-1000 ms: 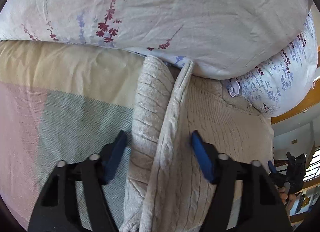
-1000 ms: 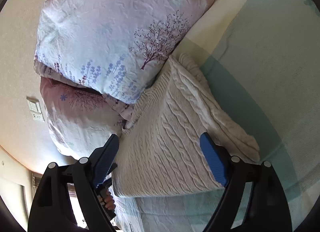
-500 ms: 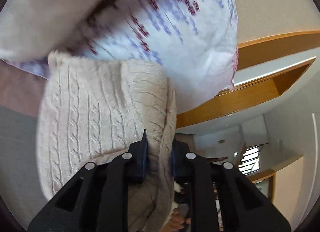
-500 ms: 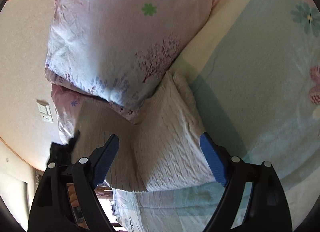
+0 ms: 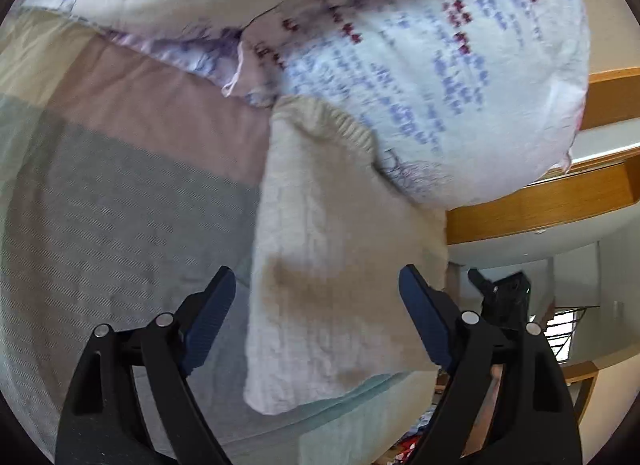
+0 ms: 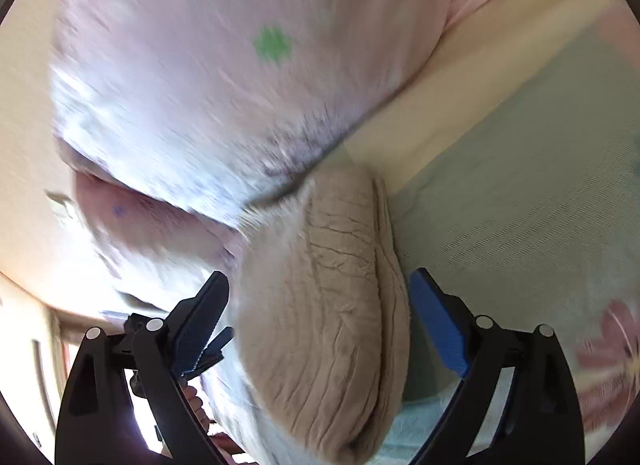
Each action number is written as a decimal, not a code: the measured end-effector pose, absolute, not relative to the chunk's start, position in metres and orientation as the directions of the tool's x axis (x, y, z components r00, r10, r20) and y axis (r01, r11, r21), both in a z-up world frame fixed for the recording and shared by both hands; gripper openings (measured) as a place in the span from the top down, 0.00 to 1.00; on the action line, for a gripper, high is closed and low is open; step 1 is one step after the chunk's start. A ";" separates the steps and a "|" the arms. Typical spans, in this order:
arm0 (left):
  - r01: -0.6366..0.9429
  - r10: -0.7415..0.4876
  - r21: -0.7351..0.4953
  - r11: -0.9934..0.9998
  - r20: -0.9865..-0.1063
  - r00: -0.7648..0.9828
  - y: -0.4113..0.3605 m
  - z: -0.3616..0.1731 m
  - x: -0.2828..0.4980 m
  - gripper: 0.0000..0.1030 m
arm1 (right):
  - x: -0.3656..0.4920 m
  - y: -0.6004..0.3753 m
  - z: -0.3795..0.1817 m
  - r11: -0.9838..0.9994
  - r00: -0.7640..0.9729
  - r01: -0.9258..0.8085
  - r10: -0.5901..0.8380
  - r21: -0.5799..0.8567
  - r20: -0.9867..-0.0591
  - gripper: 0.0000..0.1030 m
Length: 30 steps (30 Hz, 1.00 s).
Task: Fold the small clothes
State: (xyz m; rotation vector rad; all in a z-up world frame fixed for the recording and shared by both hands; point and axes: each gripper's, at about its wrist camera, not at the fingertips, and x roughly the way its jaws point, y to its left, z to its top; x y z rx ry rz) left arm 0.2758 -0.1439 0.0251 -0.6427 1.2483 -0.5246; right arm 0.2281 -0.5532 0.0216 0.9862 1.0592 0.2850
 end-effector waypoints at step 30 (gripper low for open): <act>0.156 -0.316 -0.275 0.949 -0.789 0.527 -0.035 0.060 0.223 0.21 | 0.271 -0.393 0.004 0.666 0.428 0.190 0.605 0.722 -0.671 0.86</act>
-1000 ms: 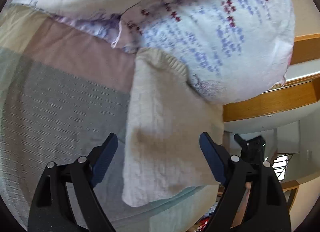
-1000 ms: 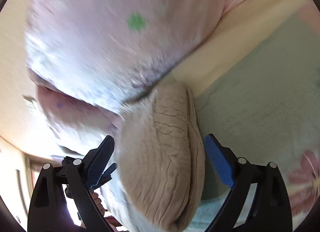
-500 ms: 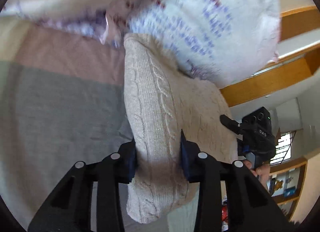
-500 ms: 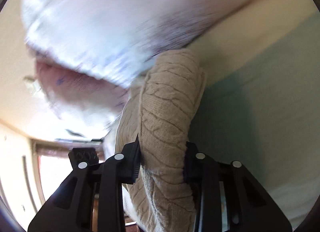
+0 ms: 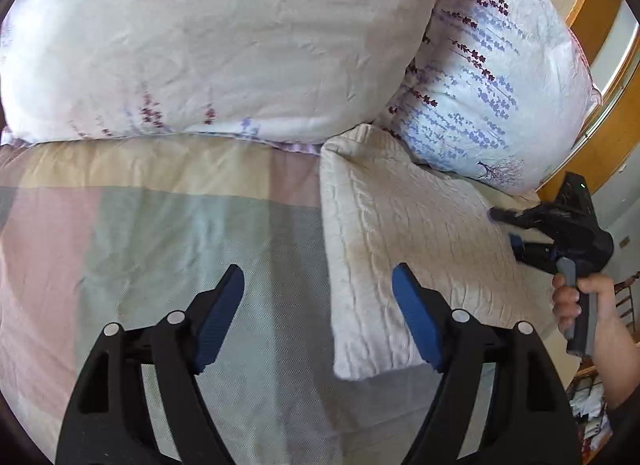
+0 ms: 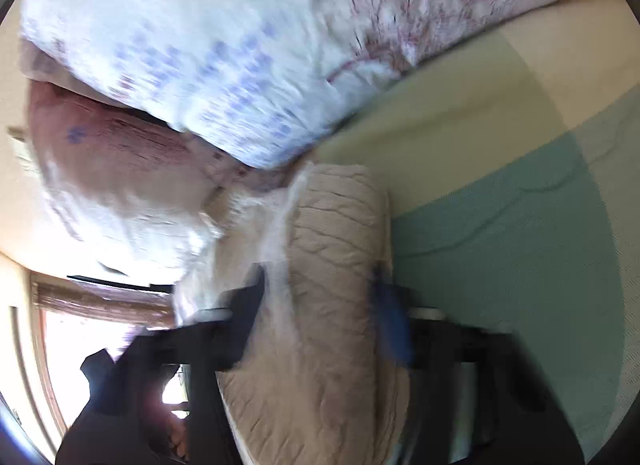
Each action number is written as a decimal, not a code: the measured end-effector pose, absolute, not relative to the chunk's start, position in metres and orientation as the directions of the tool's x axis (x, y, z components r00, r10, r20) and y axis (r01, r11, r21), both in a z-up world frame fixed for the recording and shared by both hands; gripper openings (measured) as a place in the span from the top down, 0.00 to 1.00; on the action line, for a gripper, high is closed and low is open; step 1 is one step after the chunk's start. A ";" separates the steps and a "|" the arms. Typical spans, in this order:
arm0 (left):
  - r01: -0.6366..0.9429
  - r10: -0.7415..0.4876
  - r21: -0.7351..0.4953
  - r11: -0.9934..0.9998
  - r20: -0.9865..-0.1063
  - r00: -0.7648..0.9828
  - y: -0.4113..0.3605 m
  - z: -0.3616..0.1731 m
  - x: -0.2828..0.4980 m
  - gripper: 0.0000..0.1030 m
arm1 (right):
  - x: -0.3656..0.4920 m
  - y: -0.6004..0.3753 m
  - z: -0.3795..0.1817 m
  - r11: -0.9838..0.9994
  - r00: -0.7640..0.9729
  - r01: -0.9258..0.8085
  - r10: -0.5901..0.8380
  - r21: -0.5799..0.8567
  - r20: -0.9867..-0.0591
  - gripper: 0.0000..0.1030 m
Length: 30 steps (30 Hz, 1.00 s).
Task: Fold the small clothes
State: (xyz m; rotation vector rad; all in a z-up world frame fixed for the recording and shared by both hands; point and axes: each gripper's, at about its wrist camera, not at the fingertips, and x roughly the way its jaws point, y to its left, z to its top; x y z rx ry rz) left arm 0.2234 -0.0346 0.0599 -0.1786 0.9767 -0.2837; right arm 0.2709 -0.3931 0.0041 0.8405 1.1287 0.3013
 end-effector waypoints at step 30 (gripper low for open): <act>0.147 -0.095 -0.016 0.989 -0.830 0.550 -0.065 0.006 0.133 0.03 | 0.081 -0.288 0.003 0.991 0.600 0.024 0.093 0.134 -0.794 0.23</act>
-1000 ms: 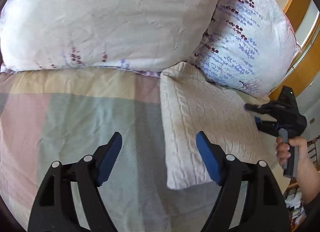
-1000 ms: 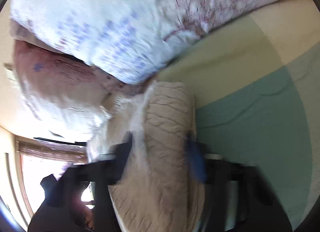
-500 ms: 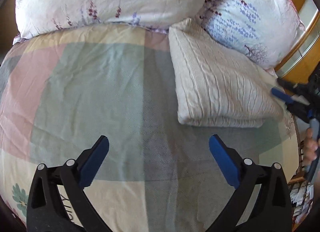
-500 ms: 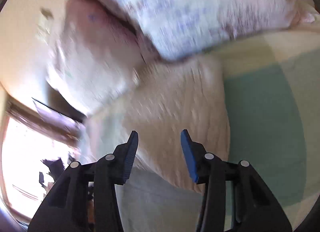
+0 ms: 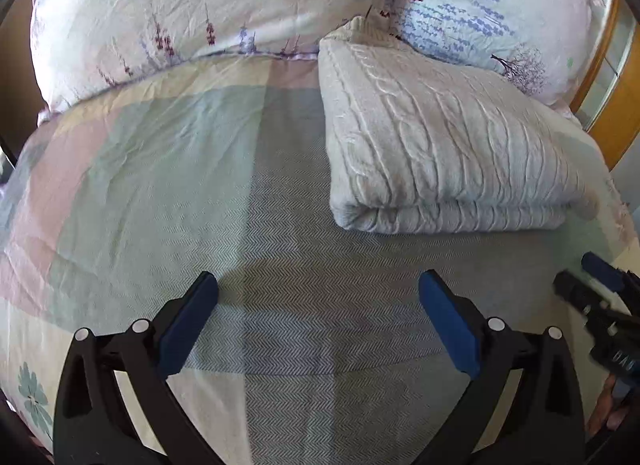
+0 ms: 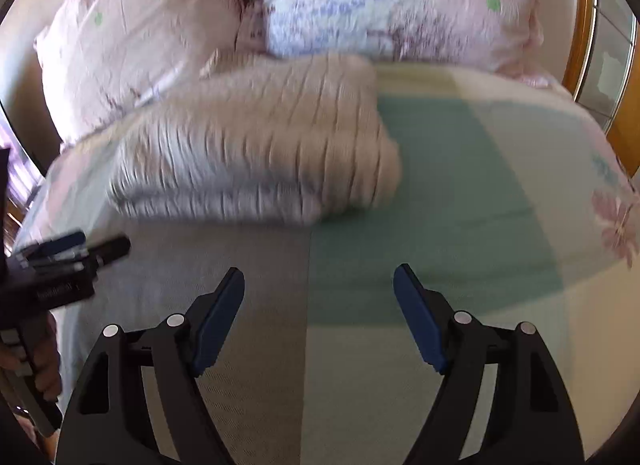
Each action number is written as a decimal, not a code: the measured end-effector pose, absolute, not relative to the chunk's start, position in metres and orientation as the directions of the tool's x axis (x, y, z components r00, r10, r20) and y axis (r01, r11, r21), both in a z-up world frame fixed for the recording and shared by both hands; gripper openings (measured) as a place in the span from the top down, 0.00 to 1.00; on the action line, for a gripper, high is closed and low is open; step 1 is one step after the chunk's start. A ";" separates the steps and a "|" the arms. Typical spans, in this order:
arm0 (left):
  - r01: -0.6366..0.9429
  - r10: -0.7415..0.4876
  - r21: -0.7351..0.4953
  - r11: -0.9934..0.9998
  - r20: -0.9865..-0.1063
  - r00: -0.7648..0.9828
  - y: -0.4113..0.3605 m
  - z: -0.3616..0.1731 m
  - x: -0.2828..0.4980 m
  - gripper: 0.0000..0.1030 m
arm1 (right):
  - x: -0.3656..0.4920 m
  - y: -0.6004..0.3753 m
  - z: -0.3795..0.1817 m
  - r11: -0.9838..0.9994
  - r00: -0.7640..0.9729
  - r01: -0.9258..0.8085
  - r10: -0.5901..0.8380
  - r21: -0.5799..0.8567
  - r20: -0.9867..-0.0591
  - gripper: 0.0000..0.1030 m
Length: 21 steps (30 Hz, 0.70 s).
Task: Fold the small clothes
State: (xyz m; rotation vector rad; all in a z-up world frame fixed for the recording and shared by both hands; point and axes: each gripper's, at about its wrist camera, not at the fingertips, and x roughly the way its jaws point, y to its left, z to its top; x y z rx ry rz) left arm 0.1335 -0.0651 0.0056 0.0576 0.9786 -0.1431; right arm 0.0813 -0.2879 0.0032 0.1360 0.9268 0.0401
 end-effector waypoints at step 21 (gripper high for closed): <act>0.140 -0.054 0.032 0.990 -0.821 0.569 -0.072 0.001 0.128 0.02 | 0.086 -0.269 -0.006 1.000 0.600 0.011 0.015 0.026 -0.800 0.01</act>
